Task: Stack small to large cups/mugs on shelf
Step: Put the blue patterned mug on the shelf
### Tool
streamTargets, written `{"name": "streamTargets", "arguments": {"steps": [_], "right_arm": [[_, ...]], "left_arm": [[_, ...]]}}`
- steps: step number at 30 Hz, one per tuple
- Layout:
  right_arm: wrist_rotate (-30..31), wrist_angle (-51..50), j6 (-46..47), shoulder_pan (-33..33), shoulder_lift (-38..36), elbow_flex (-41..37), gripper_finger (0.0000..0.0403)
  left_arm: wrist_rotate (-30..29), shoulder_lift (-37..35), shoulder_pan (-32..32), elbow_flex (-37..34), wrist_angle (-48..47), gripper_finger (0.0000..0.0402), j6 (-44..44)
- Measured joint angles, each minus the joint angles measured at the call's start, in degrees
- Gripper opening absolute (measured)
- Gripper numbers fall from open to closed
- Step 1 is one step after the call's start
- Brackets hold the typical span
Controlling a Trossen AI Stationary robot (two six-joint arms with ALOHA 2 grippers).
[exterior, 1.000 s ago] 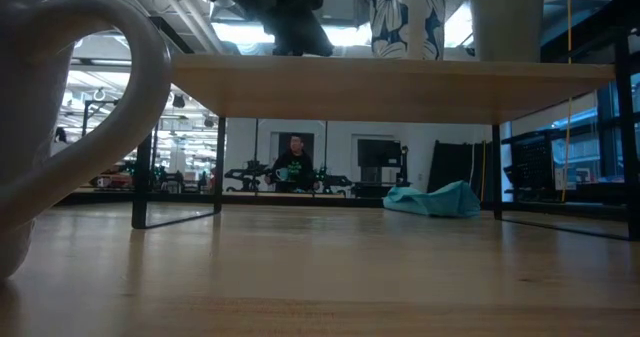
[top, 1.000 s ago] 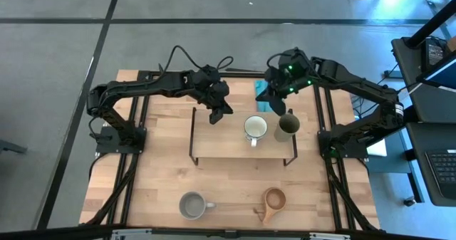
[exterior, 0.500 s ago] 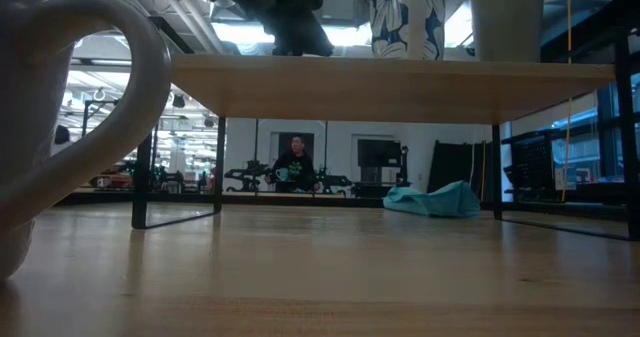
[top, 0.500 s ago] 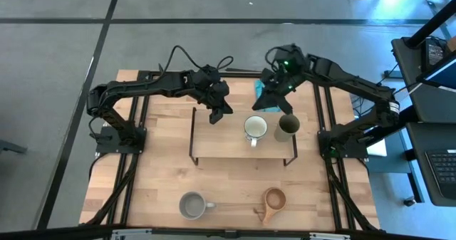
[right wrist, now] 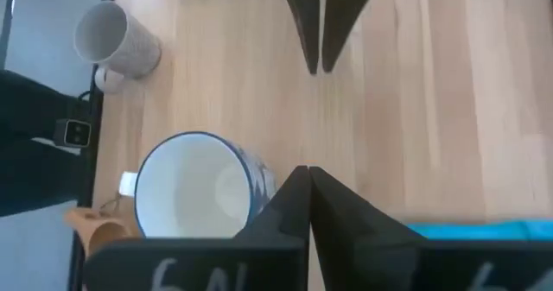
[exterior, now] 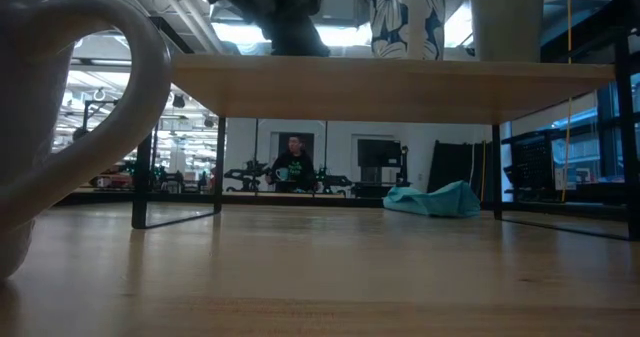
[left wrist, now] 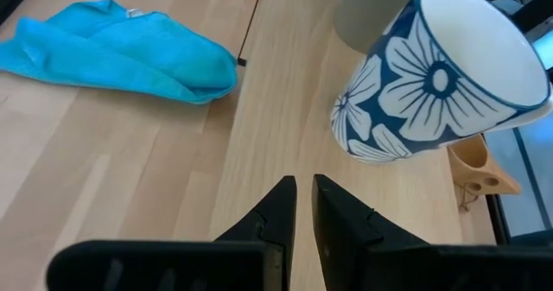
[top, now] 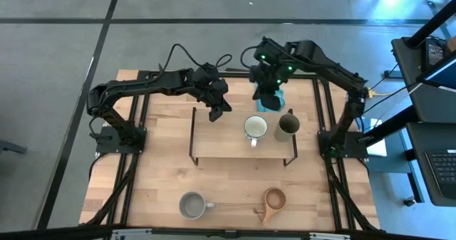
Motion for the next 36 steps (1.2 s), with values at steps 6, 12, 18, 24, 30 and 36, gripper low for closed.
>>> {"name": "streamTargets", "arguments": {"steps": [6, 12, 18, 24, 30, 36], "right_arm": [[4.13, -5.87, 2.10, 2.32, 4.03, 3.82, 0.0012], [3.08, -6.02, 4.75, 5.29, 4.69, 3.64, 0.0012], [-7.01, -5.12, 6.43, 6.23, 4.42, 4.03, 0.0012], [-19.44, -3.57, 9.87, 6.21, 4.08, 4.10, 0.0012], [-20.18, -3.68, 11.75, 6.21, 4.08, 4.09, 0.0012], [-20.01, -4.20, 10.92, 6.21, 4.08, 4.07, 0.0012]], "left_arm": [[-1.50, 0.00, -0.02, 0.00, -1.80, 0.0036, 0.10], [-1.53, 0.00, -0.02, 0.00, -2.48, 0.0036, 0.15], [-1.53, 0.00, -0.49, 0.00, -2.94, 0.0036, 0.15], [-1.52, 0.00, -1.30, 0.00, -3.14, 0.0036, 0.14], [-1.53, 0.00, -2.15, 0.00, -3.16, 0.0036, 0.15], [-2.52, 0.00, -2.14, 0.00, -3.16, 0.0036, 0.13]]}}
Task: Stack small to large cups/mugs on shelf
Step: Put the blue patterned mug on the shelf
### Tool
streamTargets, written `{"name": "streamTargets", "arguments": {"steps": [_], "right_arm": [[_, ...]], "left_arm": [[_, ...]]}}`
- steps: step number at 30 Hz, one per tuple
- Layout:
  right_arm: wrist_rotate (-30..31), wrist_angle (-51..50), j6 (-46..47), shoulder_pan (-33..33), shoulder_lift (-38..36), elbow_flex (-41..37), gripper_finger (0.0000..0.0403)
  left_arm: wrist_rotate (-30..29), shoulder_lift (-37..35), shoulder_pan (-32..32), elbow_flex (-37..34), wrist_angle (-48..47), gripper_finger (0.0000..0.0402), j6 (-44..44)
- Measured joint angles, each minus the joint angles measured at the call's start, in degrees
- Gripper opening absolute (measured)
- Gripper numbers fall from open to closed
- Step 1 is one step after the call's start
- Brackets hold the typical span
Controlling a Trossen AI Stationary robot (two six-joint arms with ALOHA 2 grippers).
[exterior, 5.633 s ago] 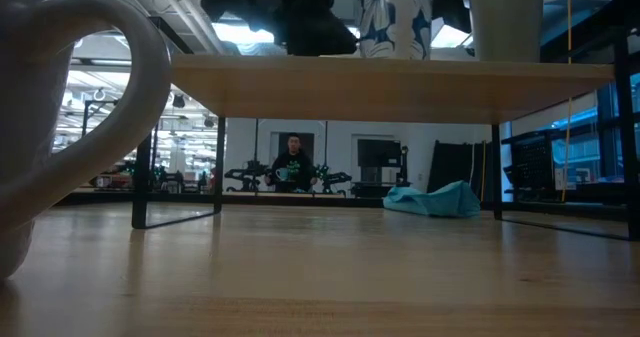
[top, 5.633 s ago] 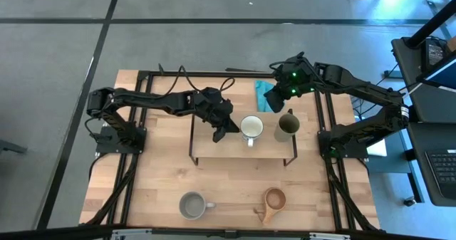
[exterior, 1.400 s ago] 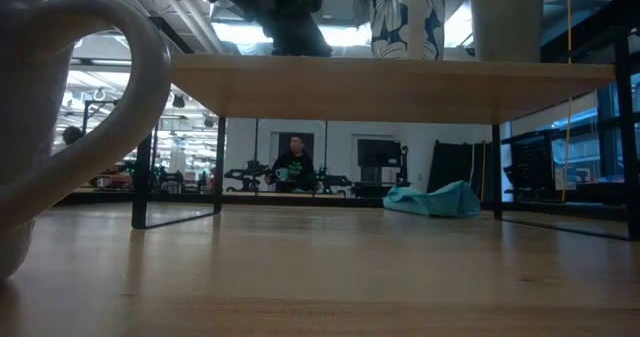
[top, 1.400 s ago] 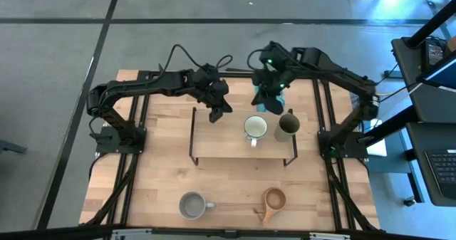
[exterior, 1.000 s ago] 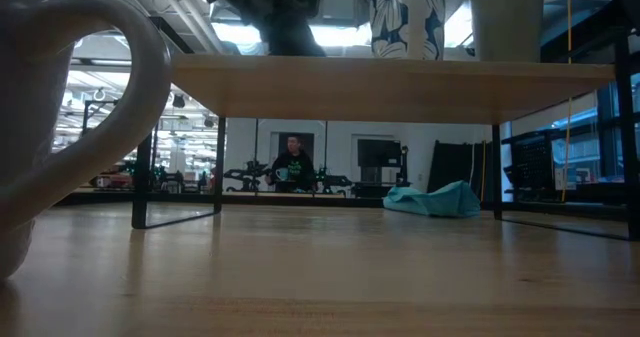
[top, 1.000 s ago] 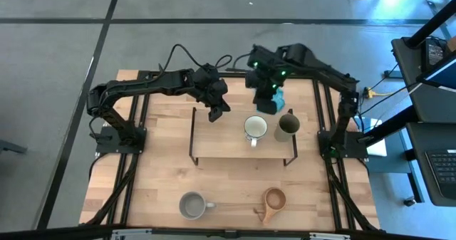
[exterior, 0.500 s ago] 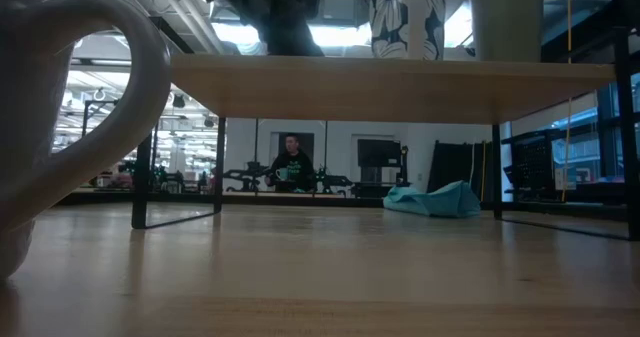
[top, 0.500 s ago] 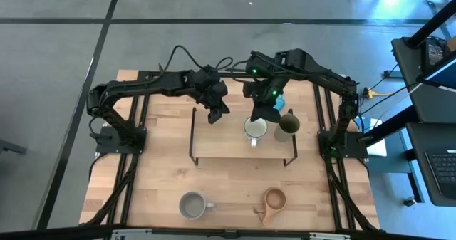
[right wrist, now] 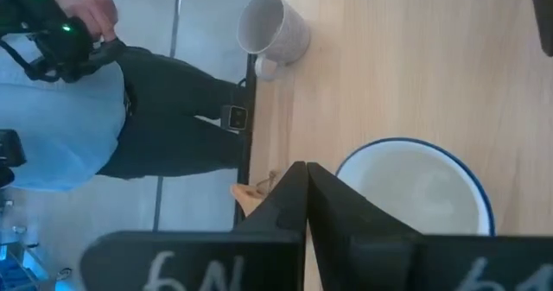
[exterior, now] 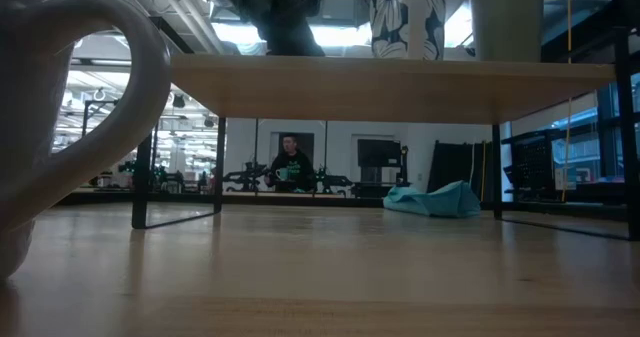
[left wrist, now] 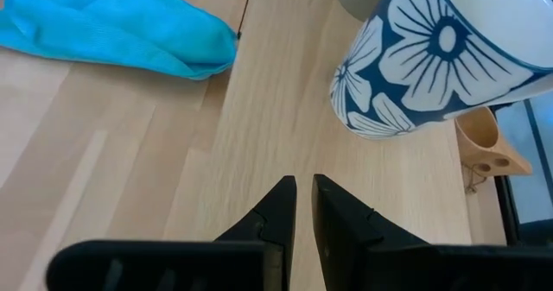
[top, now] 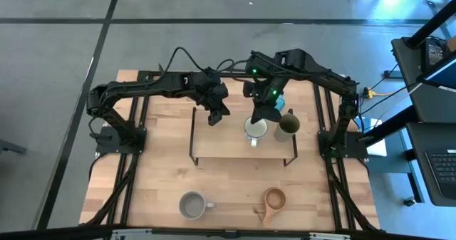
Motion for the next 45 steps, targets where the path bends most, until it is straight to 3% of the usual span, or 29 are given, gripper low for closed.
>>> {"name": "streamTargets", "arguments": {"steps": [6, 12, 17, 28, 45], "right_arm": [[12.80, -0.48, 1.33, -0.02, 0.00, 0.00, 0.0012], [19.93, -2.04, -0.19, 0.04, -0.04, -0.47, 0.0012], [20.88, -2.02, -0.12, 0.03, -0.04, -1.38, 0.0025], [22.10, -1.97, 2.94, 0.29, -0.06, -1.38, 0.0116], [32.80, -1.95, -1.46, 6.49, -0.05, -1.38, 0.0122]], "left_arm": [[1.32, 0.00, -1.02, 0.00, 0.07, 0.0036, 0.04], [1.49, 0.01, -2.36, 0.00, 2.18, 0.0036, 0.07], [1.49, 0.02, -2.60, 0.00, 2.73, 0.0036, 0.07], [1.46, 0.02, -2.60, 0.00, 2.69, 0.0036, 0.07], [1.45, 0.02, -2.60, 0.00, 2.64, 0.0036, 1.55]]}}
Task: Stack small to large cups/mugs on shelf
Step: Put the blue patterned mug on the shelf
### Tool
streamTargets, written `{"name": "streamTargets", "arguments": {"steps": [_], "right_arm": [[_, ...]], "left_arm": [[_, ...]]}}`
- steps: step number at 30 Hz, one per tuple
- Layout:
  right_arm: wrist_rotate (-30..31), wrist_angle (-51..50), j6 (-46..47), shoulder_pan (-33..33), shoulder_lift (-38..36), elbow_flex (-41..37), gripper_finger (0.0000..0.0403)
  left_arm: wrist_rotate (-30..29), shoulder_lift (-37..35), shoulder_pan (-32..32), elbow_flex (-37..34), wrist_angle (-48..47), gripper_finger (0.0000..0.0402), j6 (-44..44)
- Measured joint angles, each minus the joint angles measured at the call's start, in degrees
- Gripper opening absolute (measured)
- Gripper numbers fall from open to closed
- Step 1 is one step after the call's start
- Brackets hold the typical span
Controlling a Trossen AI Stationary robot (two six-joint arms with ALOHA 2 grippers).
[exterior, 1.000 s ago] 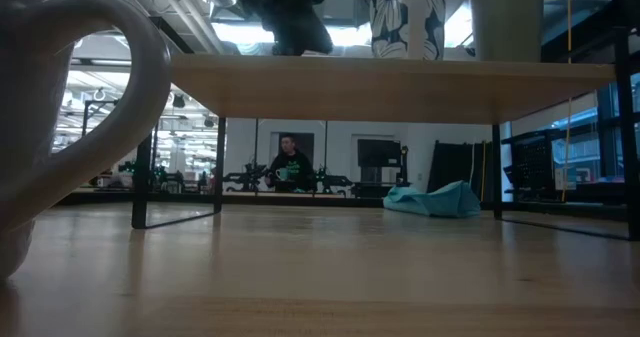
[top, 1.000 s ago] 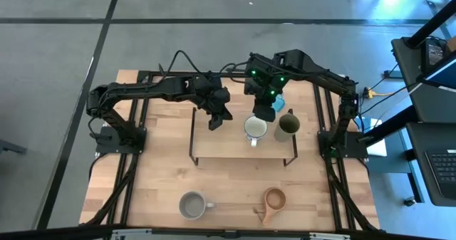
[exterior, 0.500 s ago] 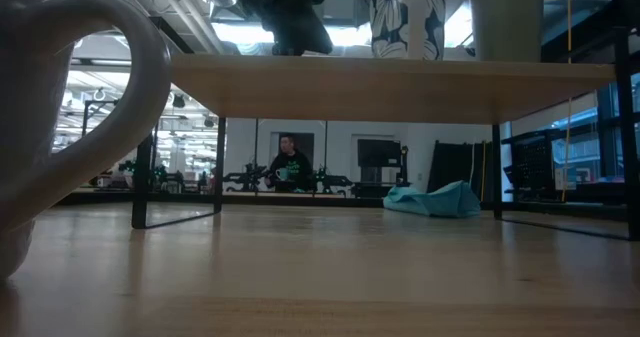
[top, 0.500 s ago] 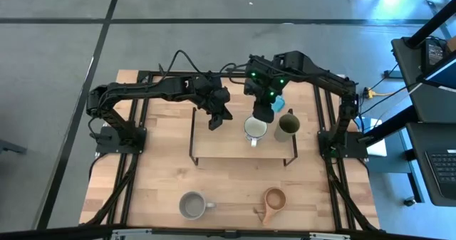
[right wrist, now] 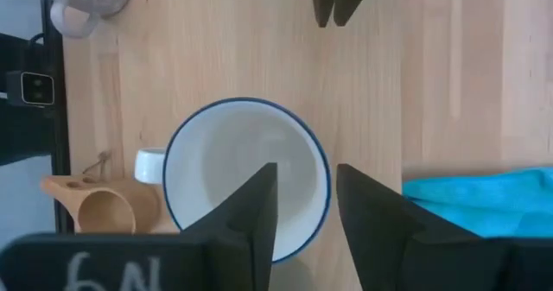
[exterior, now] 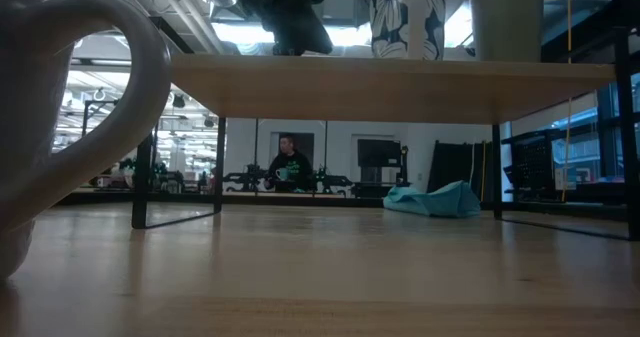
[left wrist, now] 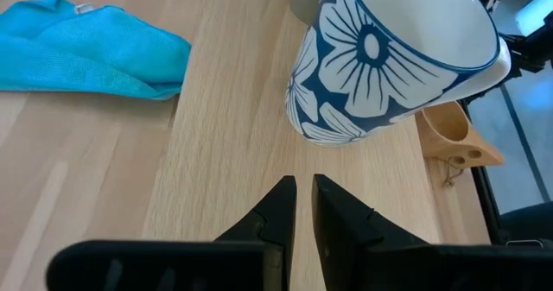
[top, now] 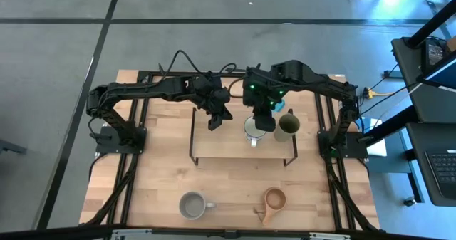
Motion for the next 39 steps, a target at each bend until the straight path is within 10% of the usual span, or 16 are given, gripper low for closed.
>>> {"name": "streamTargets", "arguments": {"steps": [27, 39], "right_arm": [[2.07, 0.15, 12.46, -0.10, -2.81, -0.33, 0.0122], [3.67, 0.03, 13.53, 0.87, -8.60, -12.98, 0.0122]], "left_arm": [[-0.01, 0.00, 0.00, 0.00, -0.57, 0.0036, 1.47], [-0.36, 0.00, 0.02, -0.02, -0.89, 0.0036, 1.47]]}}
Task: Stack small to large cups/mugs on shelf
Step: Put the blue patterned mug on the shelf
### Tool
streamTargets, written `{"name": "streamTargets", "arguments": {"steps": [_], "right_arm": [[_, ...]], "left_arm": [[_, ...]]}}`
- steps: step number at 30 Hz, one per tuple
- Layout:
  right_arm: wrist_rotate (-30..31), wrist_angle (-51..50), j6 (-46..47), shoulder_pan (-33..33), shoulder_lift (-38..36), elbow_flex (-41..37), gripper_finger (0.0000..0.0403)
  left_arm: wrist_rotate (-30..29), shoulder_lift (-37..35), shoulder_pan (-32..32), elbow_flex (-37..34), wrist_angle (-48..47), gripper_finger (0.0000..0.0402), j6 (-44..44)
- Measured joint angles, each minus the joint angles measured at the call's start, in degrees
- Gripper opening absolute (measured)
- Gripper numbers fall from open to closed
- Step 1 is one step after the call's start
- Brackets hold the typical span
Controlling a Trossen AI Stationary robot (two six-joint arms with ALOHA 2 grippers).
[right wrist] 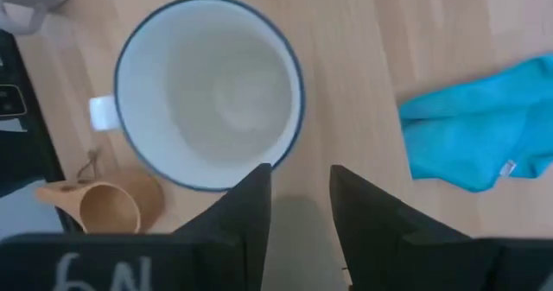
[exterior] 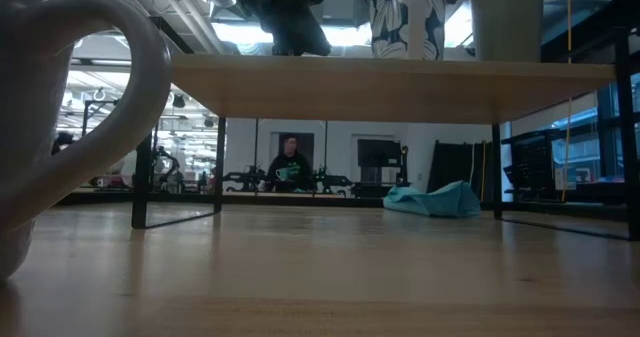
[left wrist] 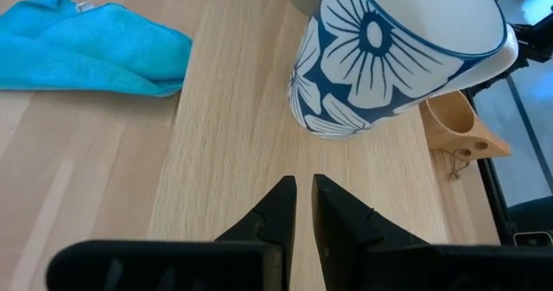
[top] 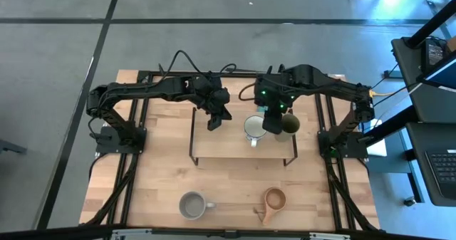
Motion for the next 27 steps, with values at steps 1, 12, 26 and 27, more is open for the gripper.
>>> {"name": "streamTargets", "arguments": {"steps": [1, 12, 26, 27], "right_arm": [[0.00, -0.13, -0.02, 0.03, -0.03, 0.14, 0.0122], [-1.43, 5.36, -2.17, -0.76, 1.07, -1.41, 0.0122], [-2.58, 9.46, -4.16, -0.81, 1.22, -2.86, 0.0122], [-2.69, 9.12, -4.26, -0.81, 1.33, -2.86, 0.0122]], "left_arm": [[-0.02, 0.00, 0.02, 0.00, 0.02, 0.0036, 0.00], [0.24, 0.00, -0.04, 0.00, 1.46, 0.0036, -1.32], [0.17, 0.00, -0.11, 0.00, 4.06, 0.0036, -1.93], [0.18, 0.00, -0.11, 0.00, 4.15, 0.0036, -1.99]]}}
